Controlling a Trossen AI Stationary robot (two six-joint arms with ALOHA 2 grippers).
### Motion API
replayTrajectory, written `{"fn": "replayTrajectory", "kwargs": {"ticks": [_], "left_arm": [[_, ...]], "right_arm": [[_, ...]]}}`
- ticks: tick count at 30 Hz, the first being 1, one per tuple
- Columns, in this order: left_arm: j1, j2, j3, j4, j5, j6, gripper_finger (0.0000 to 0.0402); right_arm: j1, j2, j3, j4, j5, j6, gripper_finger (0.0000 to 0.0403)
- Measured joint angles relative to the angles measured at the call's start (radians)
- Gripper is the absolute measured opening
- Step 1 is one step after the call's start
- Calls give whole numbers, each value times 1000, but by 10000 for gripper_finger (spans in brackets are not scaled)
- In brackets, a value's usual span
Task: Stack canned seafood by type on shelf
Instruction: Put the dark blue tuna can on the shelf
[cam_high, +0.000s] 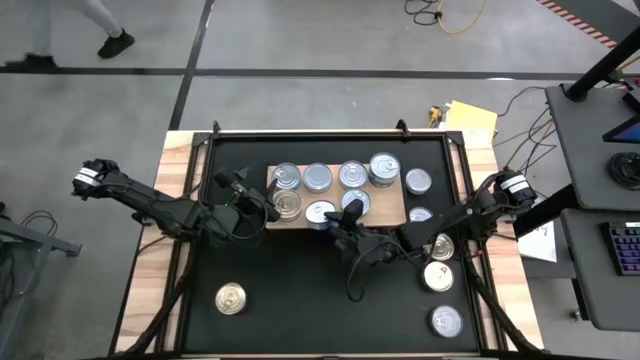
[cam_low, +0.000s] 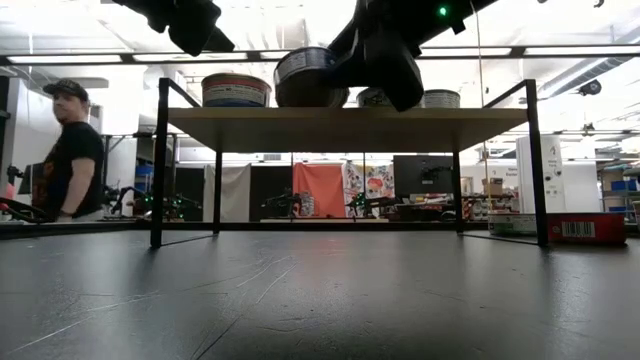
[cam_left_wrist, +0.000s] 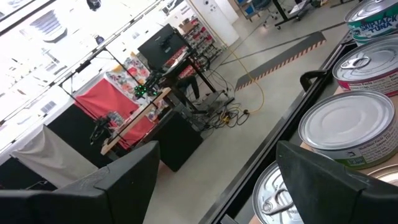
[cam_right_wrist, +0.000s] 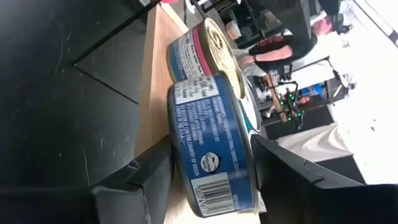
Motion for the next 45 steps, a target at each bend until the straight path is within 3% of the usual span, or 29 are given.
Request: {"fn": "replayTrajectory", "kwargs": {"ticks": [28,40,45], "left_arm": [[0,0,0,0,0,-6,306],[0,0,0,0,0,-8,306],[0,1,0,0,0,-8,306]], "right_arm": [[-27,0,5,-2,0,205,314],[-42,0,6,-5,-2,293,344],[-42,0,68,-141,-8,363,349]]}}
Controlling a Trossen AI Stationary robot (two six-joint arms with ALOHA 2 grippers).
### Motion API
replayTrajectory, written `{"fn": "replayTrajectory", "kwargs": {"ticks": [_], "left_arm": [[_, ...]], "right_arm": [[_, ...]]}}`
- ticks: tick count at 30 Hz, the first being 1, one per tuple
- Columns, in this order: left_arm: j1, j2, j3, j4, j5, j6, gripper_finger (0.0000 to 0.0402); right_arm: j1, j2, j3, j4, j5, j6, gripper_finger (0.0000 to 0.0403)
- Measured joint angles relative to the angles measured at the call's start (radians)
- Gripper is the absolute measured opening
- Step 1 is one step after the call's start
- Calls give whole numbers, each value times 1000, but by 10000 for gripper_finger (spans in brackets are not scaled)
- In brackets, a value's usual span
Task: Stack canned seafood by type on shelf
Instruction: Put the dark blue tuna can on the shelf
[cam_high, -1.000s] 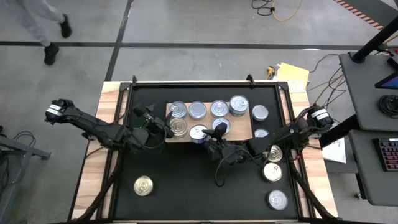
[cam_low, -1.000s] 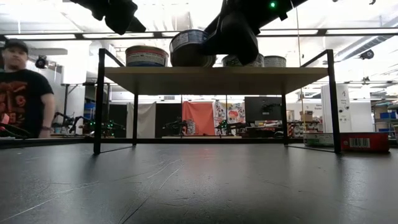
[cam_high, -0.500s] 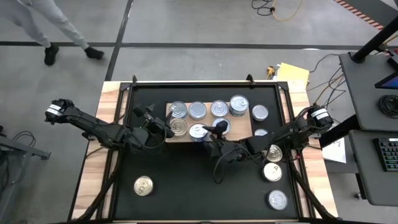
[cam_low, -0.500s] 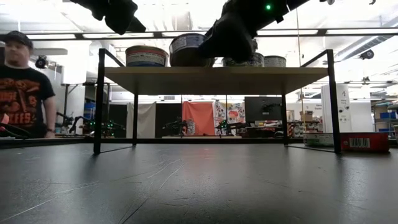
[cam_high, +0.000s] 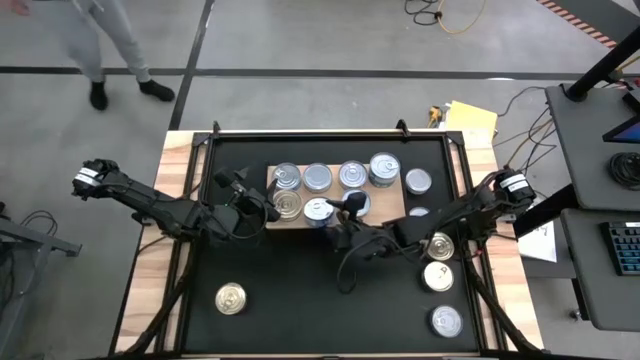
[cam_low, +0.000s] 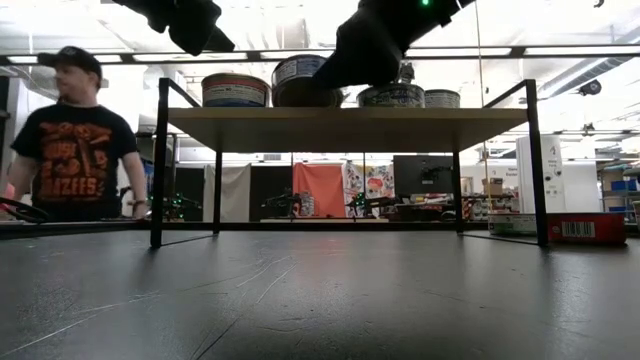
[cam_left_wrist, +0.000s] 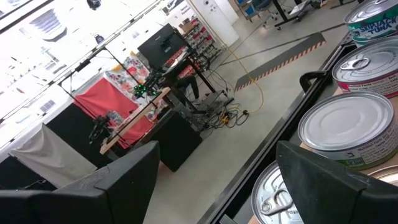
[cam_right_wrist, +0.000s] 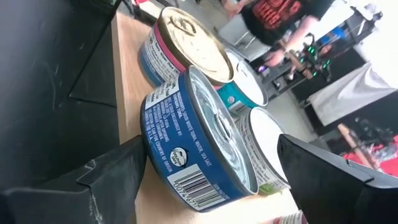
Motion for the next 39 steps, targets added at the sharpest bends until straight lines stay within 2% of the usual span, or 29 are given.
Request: {"fn": "replayTrajectory", "kwargs": {"ticks": [4,8,11,20,28,32,36,39], "left_arm": [[0,0,0,0,9,-1,306],[0,0,0,0,52,-6,306],[0,0,0,-1,54,-10,306],[0,0,0,-1,55,-10,306],[0,0,0,0,56,-10,306],[0,0,0,0,57,-10,306],[0,0,0,0,57,-11,306],[0,0,0,1,56,-18,306]], "right_arm": [[-2,0,70,-191,-5,122,348],[-2,0,111,-290,-51,196,344],[-2,0,116,-293,-79,198,341],[-1,-6,116,-298,-79,159,345],[-1,-74,116,-322,-94,133,331],[-12,-125,116,-335,-252,119,317],[-38,-168,116,-351,-429,116,286],[-64,-187,116,-353,-488,121,249]]}}
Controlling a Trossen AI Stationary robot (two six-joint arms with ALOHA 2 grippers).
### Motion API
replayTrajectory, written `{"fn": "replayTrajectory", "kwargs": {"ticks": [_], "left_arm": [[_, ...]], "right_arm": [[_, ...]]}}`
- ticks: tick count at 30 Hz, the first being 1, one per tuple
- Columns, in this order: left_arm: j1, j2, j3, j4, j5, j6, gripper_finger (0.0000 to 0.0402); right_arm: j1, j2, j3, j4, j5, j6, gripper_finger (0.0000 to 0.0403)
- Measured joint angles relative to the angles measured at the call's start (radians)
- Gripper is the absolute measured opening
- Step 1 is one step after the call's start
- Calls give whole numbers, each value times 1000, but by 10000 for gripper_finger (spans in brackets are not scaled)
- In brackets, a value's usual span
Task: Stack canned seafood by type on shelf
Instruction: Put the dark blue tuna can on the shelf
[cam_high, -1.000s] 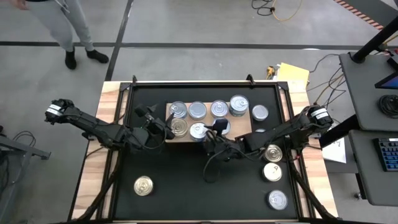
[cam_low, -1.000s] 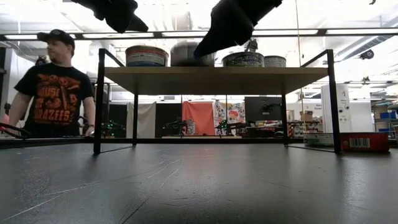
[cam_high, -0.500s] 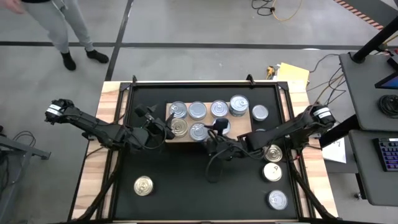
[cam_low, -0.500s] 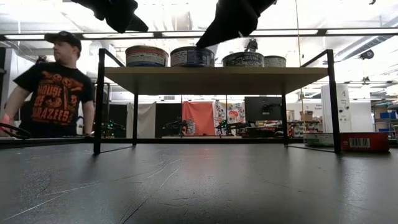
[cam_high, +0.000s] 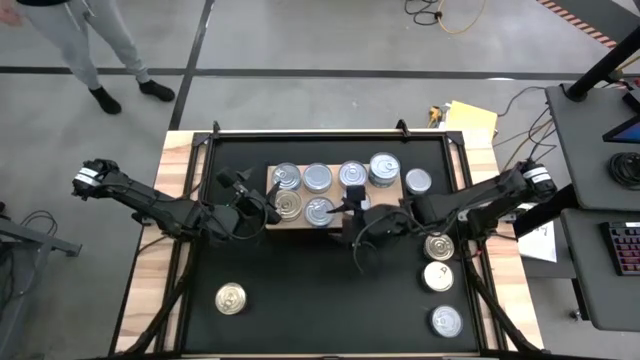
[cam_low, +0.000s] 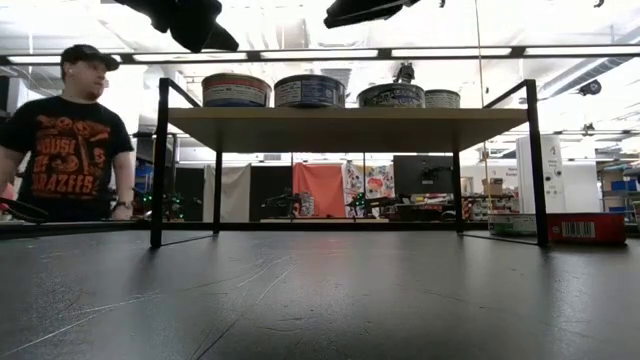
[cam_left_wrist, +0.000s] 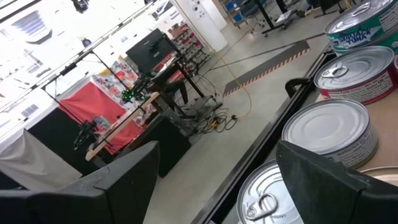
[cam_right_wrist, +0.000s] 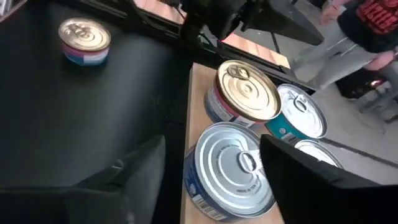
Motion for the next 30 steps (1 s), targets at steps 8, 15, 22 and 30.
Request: {"fn": "replayTrajectory", "kwargs": {"ticks": [8,15,22,30], "left_arm": [[0,0,0,0,-1,0,306],[0,0,0,0,-2,0,306],[0,0,0,-1,-2,0,306],[0,0,0,-1,-2,0,306]], "right_arm": [[-72,8,-1,10,-83,79,99],[-94,37,-2,13,-88,106,12],[-99,62,-2,8,-89,155,9],[-102,77,-2,1,-90,163,9]]}}
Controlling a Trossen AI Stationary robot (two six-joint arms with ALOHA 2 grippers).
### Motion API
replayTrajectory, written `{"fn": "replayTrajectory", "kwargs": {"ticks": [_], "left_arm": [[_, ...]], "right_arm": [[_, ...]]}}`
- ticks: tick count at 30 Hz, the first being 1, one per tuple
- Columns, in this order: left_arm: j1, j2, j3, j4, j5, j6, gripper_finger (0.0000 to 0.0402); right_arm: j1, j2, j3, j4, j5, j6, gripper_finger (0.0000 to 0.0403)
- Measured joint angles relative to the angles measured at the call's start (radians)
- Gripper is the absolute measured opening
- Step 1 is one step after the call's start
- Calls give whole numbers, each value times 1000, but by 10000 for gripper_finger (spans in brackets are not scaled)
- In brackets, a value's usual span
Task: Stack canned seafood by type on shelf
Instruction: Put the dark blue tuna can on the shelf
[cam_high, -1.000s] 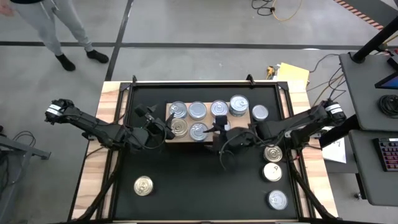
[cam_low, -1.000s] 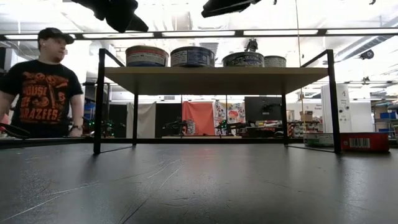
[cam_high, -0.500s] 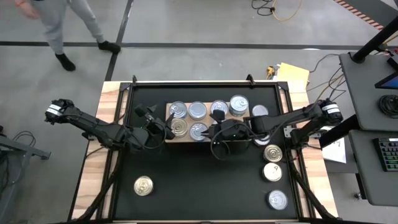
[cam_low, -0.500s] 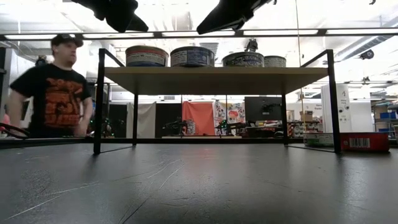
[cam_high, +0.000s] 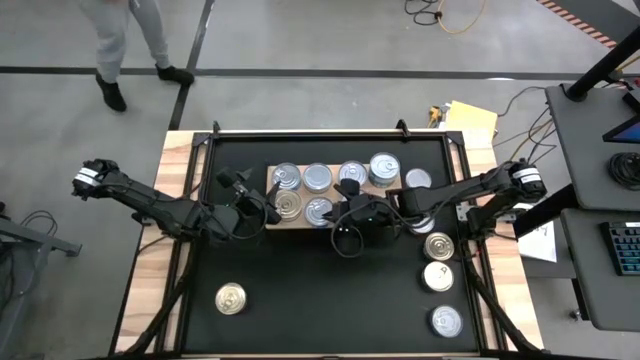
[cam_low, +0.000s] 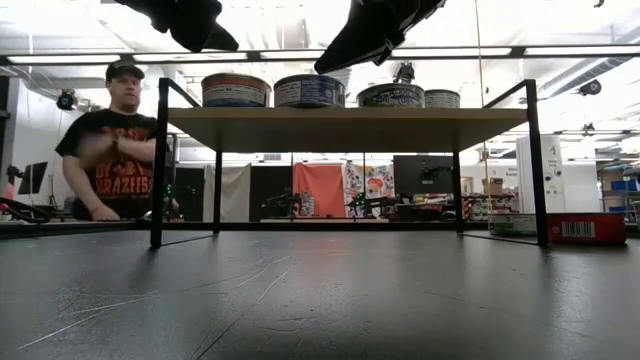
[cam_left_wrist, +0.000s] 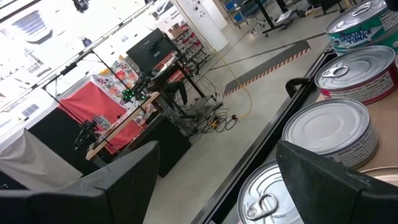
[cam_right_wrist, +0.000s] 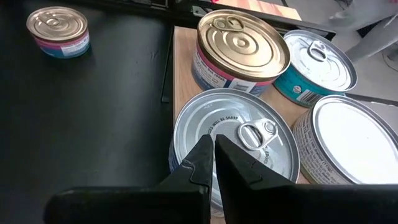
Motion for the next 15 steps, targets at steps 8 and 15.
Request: {"fn": "replayTrajectory", "kwargs": {"ticks": [8,15], "left_arm": [[0,0,0,0,0,-3,306],[0,0,0,0,0,-3,306]], "right_arm": [[-6,0,-9,-1,0,1,9],[-27,0,-28,-1,0,1,9]]}}
